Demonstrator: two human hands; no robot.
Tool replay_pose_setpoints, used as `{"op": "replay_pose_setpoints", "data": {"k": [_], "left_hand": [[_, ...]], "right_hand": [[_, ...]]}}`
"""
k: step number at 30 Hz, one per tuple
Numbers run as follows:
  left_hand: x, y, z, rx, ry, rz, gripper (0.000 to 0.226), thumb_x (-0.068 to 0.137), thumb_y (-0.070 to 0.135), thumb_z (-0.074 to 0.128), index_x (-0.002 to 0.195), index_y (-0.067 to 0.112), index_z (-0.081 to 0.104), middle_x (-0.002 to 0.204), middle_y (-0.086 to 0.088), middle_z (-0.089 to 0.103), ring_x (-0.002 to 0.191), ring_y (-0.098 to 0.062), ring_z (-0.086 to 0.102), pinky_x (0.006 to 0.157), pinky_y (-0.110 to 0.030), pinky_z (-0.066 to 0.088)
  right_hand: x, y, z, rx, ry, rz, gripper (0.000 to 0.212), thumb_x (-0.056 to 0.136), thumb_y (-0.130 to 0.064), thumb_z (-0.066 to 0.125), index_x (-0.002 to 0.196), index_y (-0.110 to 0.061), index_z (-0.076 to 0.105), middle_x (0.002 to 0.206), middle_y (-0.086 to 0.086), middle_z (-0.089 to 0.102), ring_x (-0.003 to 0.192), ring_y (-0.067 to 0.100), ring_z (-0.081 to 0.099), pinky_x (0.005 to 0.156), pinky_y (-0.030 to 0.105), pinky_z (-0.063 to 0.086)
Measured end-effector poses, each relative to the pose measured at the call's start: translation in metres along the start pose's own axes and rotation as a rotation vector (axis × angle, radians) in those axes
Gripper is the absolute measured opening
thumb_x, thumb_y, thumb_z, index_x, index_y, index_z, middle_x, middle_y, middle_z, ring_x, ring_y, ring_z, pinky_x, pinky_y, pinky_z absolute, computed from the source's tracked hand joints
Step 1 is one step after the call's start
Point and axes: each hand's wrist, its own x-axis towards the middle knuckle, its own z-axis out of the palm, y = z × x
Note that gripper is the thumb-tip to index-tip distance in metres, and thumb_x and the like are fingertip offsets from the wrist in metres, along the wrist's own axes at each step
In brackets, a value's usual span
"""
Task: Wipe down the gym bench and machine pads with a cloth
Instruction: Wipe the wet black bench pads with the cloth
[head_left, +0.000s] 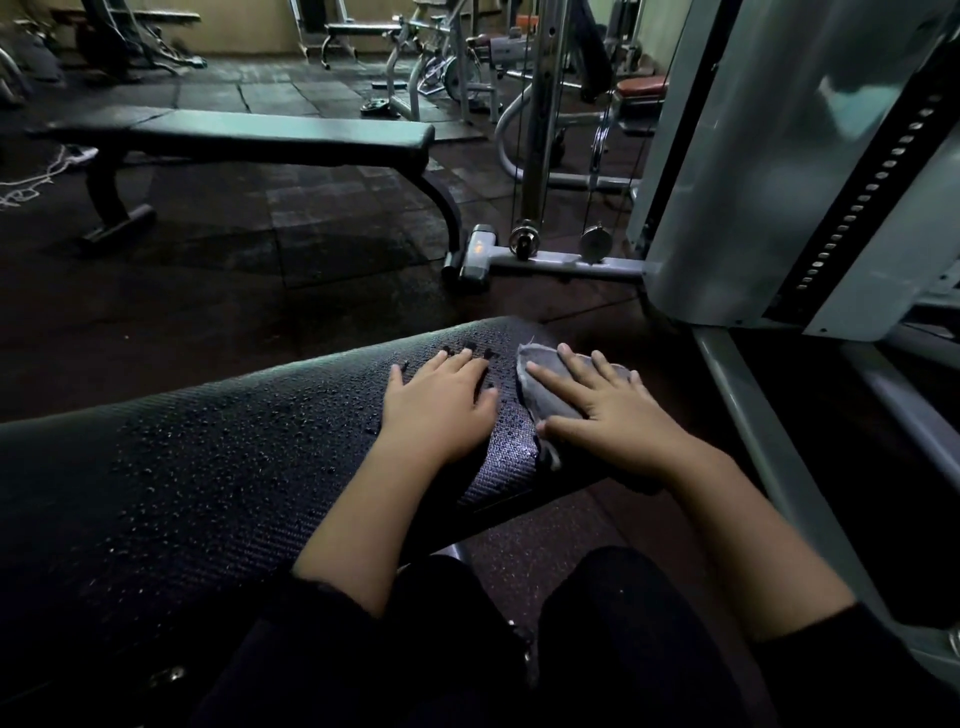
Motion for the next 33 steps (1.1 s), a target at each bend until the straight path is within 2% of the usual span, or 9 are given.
{"op": "replay_pose_setpoints", "data": {"k": [7, 10, 13, 16, 20, 23, 27, 31, 33], "left_hand": [[-0.014, -0.009, 0.008, 0.028, 0.027, 0.013, 0.053, 0.1, 0.054, 0.019, 0.152, 0.042, 0.014, 0.16, 0.019, 0.005, 0.147, -0.003, -0.002, 0.118, -0.052, -0.009], [-0.014, -0.009, 0.009, 0.023, 0.037, 0.012, 0.052, 0.101, 0.052, 0.018, 0.152, 0.042, 0.014, 0.16, 0.019, 0.005, 0.147, -0.003, -0.002, 0.118, -0.052, -0.009], [-0.012, -0.008, 0.01, 0.007, 0.042, -0.003, 0.051, 0.102, 0.047, 0.018, 0.152, 0.04, 0.014, 0.16, 0.019, 0.006, 0.147, -0.002, -0.001, 0.118, -0.05, -0.008], [-0.011, -0.008, 0.011, 0.005, 0.047, -0.014, 0.05, 0.103, 0.041, 0.019, 0.153, 0.038, 0.013, 0.16, 0.019, 0.006, 0.147, -0.001, -0.001, 0.119, -0.049, -0.006], [-0.012, -0.009, 0.011, 0.0, 0.061, -0.009, 0.05, 0.103, 0.038, 0.019, 0.153, 0.038, 0.013, 0.16, 0.02, 0.005, 0.146, 0.0, -0.001, 0.119, -0.047, -0.006], [-0.013, -0.009, 0.01, 0.001, 0.061, -0.012, 0.05, 0.103, 0.039, 0.018, 0.153, 0.038, 0.012, 0.16, 0.02, 0.005, 0.147, 0.0, -0.001, 0.119, -0.047, -0.006], [-0.013, -0.008, 0.01, -0.005, 0.065, -0.018, 0.05, 0.103, 0.039, 0.019, 0.153, 0.037, 0.014, 0.16, 0.019, 0.006, 0.147, -0.001, -0.001, 0.119, -0.047, -0.006], [-0.013, -0.007, 0.01, -0.012, 0.072, -0.019, 0.05, 0.103, 0.038, 0.02, 0.153, 0.036, 0.015, 0.16, 0.019, 0.007, 0.147, 0.0, 0.001, 0.12, -0.046, -0.006], [-0.012, -0.008, 0.011, -0.009, 0.079, -0.022, 0.051, 0.103, 0.037, 0.021, 0.153, 0.035, 0.015, 0.16, 0.019, 0.008, 0.146, 0.0, 0.001, 0.12, -0.045, -0.006]], "right_hand": [[-0.005, -0.002, 0.022, 0.071, 0.274, 0.072, 0.058, 0.091, -0.065, 0.038, 0.145, -0.053, 0.018, 0.159, -0.02, 0.003, 0.148, 0.012, -0.001, 0.119, 0.042, 0.001], [0.009, 0.005, 0.013, 0.207, 0.268, 0.119, 0.056, 0.091, -0.059, 0.045, 0.144, -0.052, 0.026, 0.159, -0.019, 0.01, 0.147, 0.014, 0.01, 0.118, 0.034, 0.011], [0.023, -0.002, 0.007, 0.074, 0.2, 0.145, 0.057, 0.093, -0.062, 0.036, 0.146, -0.052, 0.018, 0.16, -0.017, 0.006, 0.148, 0.018, 0.008, 0.119, 0.036, 0.01], [0.016, -0.023, 0.021, -0.128, 0.256, -0.003, 0.06, 0.088, -0.066, 0.019, 0.146, -0.05, 0.023, 0.159, -0.015, 0.015, 0.147, 0.019, 0.014, 0.119, 0.041, 0.009], [-0.019, -0.013, 0.048, -0.07, 0.509, -0.228, 0.05, 0.09, -0.055, 0.033, 0.137, -0.043, 0.046, 0.146, -0.015, 0.044, 0.136, 0.018, 0.04, 0.112, 0.041, 0.022], [-0.02, 0.02, 0.043, -0.002, 0.519, -0.237, 0.048, 0.091, -0.056, 0.035, 0.138, -0.048, 0.04, 0.147, -0.017, 0.041, 0.139, 0.015, 0.035, 0.114, 0.041, 0.021], [0.013, 0.031, 0.019, 0.355, 0.331, -0.1, 0.041, 0.095, -0.043, 0.05, 0.133, -0.052, 0.035, 0.153, -0.016, 0.028, 0.146, 0.014, 0.018, 0.119, 0.031, 0.014], [0.035, 0.002, 0.01, 0.002, 0.187, -0.019, 0.048, 0.1, -0.05, 0.031, 0.147, -0.047, 0.022, 0.16, -0.015, 0.01, 0.149, 0.018, 0.005, 0.12, 0.037, 0.005], [0.02, -0.017, 0.022, -0.148, 0.242, -0.095, 0.057, 0.093, -0.059, 0.014, 0.148, -0.046, 0.02, 0.159, -0.017, 0.011, 0.148, 0.017, 0.008, 0.119, 0.039, 0.004]]}}
